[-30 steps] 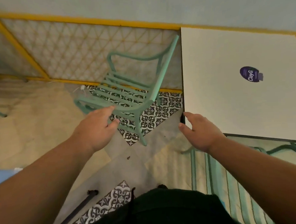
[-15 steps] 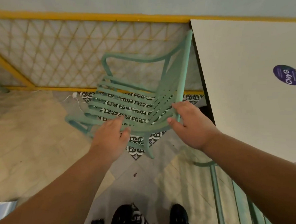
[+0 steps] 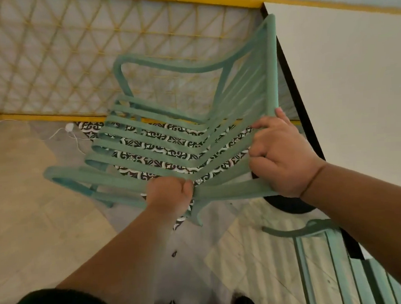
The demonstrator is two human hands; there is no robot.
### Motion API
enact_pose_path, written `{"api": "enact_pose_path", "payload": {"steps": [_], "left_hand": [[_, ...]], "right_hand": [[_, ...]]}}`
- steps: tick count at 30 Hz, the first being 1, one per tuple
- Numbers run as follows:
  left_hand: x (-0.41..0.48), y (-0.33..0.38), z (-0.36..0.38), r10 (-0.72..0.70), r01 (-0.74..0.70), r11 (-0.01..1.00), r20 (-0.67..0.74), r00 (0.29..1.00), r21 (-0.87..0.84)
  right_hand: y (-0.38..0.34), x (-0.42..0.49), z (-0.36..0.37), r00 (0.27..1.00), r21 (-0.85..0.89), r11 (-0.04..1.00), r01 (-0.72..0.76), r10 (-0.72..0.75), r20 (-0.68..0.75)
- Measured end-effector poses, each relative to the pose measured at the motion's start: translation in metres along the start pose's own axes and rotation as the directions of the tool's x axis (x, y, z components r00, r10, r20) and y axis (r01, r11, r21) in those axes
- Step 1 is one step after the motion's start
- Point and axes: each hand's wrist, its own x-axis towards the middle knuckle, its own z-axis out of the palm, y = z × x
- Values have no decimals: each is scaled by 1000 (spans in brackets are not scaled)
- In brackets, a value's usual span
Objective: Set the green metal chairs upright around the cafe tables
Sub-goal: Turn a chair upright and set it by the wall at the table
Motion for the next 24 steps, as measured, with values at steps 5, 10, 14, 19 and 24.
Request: {"api": "enact_pose_path", "payload": {"steps": [5, 10, 14, 19, 24], "left_hand": [[14, -7, 7, 27, -28, 1000, -47, 999, -15], [19, -12, 13, 42, -41, 999, -85, 996, 3], [18, -13, 12, 90, -89, 996, -117, 989, 12], [12, -24, 17, 142, -142, 990, -168, 975, 11], [12, -36, 17, 208, -206, 978, -173, 963, 29]], "right_hand": [[2, 1, 8, 996, 49, 998, 41, -37, -84], [8, 1, 15, 976, 55, 992, 110, -98, -196], [2, -1, 16, 957, 81, 987, 138, -112, -269], [-11, -12, 22, 939, 74, 987, 142, -110, -327], [-31, -26, 25, 934, 58, 995, 87, -61, -351]]}}
